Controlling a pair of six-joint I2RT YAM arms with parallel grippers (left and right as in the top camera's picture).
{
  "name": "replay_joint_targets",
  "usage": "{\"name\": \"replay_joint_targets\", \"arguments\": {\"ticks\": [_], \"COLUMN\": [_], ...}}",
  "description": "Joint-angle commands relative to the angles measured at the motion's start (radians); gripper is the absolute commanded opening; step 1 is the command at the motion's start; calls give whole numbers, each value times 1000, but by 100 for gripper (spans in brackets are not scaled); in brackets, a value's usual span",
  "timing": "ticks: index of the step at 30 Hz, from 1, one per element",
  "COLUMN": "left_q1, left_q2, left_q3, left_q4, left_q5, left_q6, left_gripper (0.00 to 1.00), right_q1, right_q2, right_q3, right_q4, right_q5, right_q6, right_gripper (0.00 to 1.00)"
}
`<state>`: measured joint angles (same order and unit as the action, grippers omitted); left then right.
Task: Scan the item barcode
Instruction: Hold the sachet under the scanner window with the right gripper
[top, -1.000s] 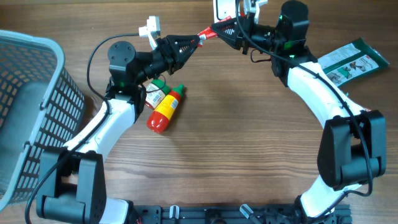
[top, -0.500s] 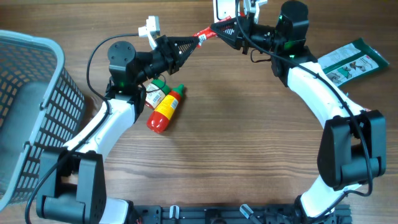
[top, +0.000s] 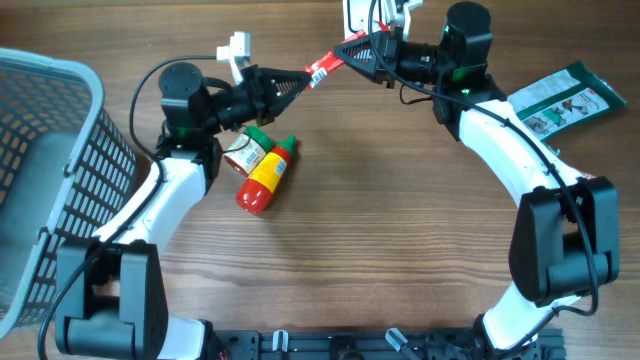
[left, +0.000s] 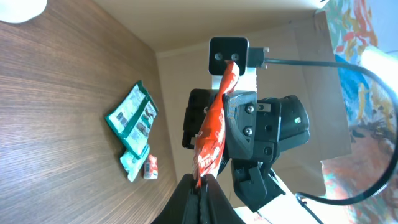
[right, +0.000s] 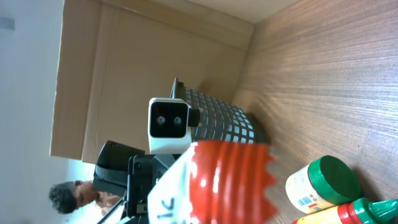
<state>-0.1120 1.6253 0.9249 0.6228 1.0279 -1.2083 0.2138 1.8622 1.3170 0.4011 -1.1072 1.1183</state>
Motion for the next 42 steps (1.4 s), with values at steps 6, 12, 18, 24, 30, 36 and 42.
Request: {"name": "replay_joint_targets", "arguments": {"ticks": [6, 12, 18, 24, 30, 36, 42], "left_q1": [58, 57, -53, -125, -125, -125, -125], "left_q2": [-8, -114, -357, -616, -669, -660, -660], "left_q3": [5, 5, 5, 5, 5, 5, 5], "left_q4": [-3, -481, -1067, -1270, -1431, -1458, -1458], "left_q5": [99, 41, -515, -672, -807, -820, -820], "left_q6": [92, 671, 1162, 1235, 1234, 1230, 1231], "left_gripper": [4, 4, 4, 9, 35, 100, 100], "right_q1": [-23, -125, -159, -182, -211, -211, -202], "right_q2": [-13, -17, -17, -21, -21, -21, -21], "right_q3": [6, 6, 6, 6, 6, 6, 6], "right_q4": [26, 78, 122, 307, 572, 566, 441], "right_q5": [-13, -27, -68, -45, -46, -42, -13], "right_q6": [-45, 148, 85, 339, 695, 713, 425], "right_gripper": [4, 4, 4, 5, 5, 5, 5]}}
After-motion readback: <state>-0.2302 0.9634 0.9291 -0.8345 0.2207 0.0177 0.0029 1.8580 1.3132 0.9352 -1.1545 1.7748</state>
